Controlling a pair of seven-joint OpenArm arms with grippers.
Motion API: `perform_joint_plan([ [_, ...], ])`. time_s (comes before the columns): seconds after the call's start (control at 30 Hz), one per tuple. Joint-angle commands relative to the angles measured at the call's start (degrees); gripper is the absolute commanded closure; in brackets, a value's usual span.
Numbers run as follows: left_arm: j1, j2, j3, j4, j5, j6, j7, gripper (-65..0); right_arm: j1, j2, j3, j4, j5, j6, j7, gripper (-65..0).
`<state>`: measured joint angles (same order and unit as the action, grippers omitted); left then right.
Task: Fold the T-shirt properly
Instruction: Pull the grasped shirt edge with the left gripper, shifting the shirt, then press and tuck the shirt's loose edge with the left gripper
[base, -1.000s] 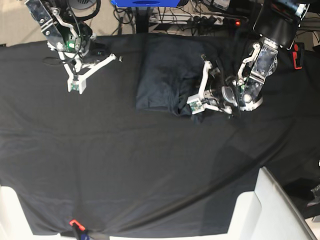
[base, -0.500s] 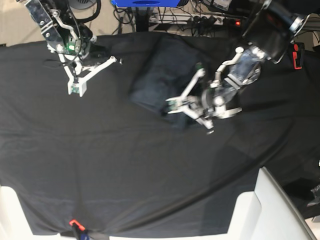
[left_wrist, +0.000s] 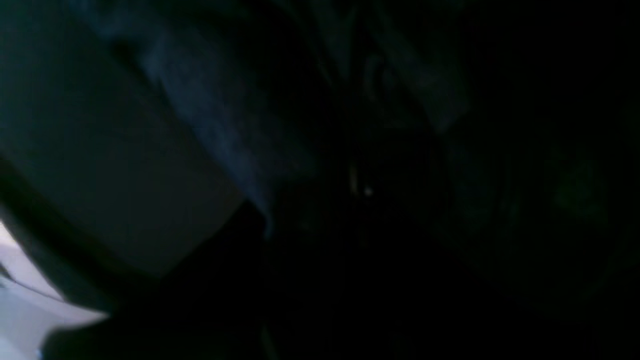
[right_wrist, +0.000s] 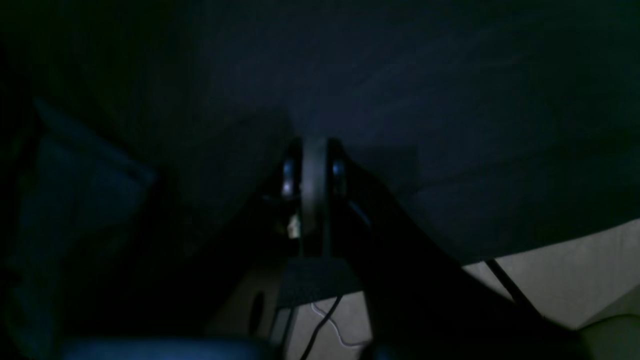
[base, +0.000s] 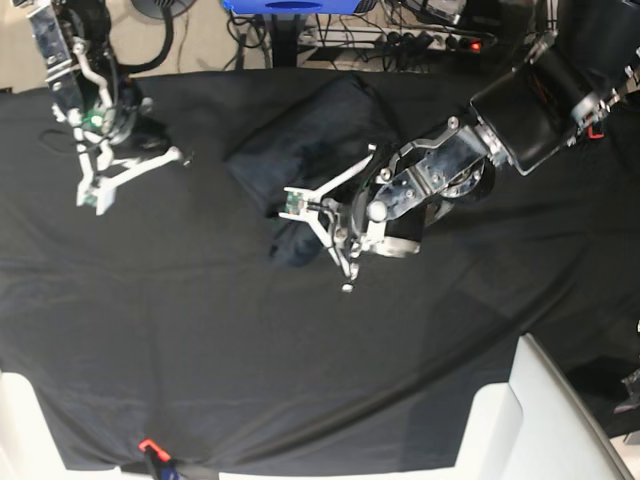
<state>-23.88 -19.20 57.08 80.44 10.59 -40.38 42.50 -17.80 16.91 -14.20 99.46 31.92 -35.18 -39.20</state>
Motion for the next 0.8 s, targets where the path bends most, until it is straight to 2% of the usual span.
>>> perform_joint_plan([
  [0.0, -1.84, 0.08, 0.20, 0.83, 0.44, 0.38, -2.19, 0.0, 0.26, -0.60, 1.05, 0.80, -0.05, -0.21, 0.39, -2.3],
  [0.2, -6.06, 0.34, 5.56, -4.53, 0.44, 0.38, -9.23, 0.0, -2.20, -5.35, 9.14, 0.80, -0.41, -0.21, 0.39, -2.3],
  [0.37, -8.69, 0.34, 10.48, -8.05, 0.36, 0.38, -14.24, 0.0, -3.87, -6.75, 15.12, 0.80, -0.14, -0.21, 0.74, -2.3],
  [0.5, -9.40, 0.43, 10.66, -7.87, 0.44, 0.38, -17.05, 0.0, -4.13, -7.98, 17.40, 0.80, -0.14, -0.21, 0.74, -2.3],
  [0.77, -11.77, 0.61, 10.83, -9.28, 0.44, 0.38, -21.97, 0.0, -4.13, -10.80, 17.84, 0.80, -0.49, -0.21, 0.74, -2.3],
])
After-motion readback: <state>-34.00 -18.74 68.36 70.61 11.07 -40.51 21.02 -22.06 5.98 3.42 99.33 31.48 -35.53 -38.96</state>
